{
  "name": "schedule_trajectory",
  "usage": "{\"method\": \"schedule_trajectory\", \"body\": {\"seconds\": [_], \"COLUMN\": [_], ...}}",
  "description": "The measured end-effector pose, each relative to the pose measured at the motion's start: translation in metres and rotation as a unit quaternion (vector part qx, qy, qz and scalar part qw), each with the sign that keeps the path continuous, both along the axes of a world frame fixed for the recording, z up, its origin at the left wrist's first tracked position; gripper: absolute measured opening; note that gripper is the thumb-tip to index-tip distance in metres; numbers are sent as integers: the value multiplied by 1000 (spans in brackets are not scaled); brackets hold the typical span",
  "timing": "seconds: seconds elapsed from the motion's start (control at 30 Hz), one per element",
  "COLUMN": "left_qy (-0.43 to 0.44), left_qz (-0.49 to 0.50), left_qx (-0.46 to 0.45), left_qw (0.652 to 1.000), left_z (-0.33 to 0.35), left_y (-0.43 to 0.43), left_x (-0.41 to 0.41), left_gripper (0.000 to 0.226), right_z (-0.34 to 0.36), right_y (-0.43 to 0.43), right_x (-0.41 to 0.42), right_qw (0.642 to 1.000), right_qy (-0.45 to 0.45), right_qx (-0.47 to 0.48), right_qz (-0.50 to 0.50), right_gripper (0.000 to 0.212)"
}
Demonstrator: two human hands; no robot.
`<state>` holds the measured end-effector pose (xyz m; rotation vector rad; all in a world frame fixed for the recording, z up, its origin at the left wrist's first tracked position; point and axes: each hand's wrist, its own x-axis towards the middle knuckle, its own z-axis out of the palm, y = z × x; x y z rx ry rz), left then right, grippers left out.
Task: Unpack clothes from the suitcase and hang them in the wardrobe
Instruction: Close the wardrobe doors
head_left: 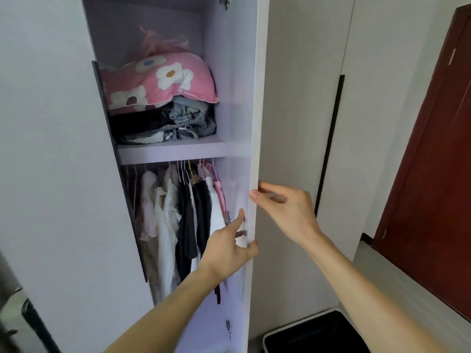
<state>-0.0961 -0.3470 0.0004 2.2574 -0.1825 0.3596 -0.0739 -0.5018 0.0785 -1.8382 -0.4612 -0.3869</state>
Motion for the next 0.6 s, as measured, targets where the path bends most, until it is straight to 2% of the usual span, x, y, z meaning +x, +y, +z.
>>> {"method": "schedule_trajectory", "body": {"seconds": [0.17,0.27,0.4,0.5,0.6], "left_qy": [2,5,9,17,37], "left_qz": [30,96,195,228,241], "left_qx": [-20,-13,-24,-56,-63], "left_qw": [999,995,980,972,968], "left_z": [-1,-7,-15,-17,-17], "left_y": [58,92,150,185,219], "left_x": [-18,-24,-22,-12,1], "left_gripper": [27,36,40,42,41], "right_z": [-1,-2,8,19,38], "right_y": [57,96,165,212,259], "right_x": [15,25,36,49,69], "right_qw": [992,983,963,937,921], "right_qy": [-91,-131,-204,-281,-319], "right_qx": [-79,-116,-169,-206,-223], "right_qz": [32,51,46,12,-13], "right_gripper": [75,95,112,117,115]}}
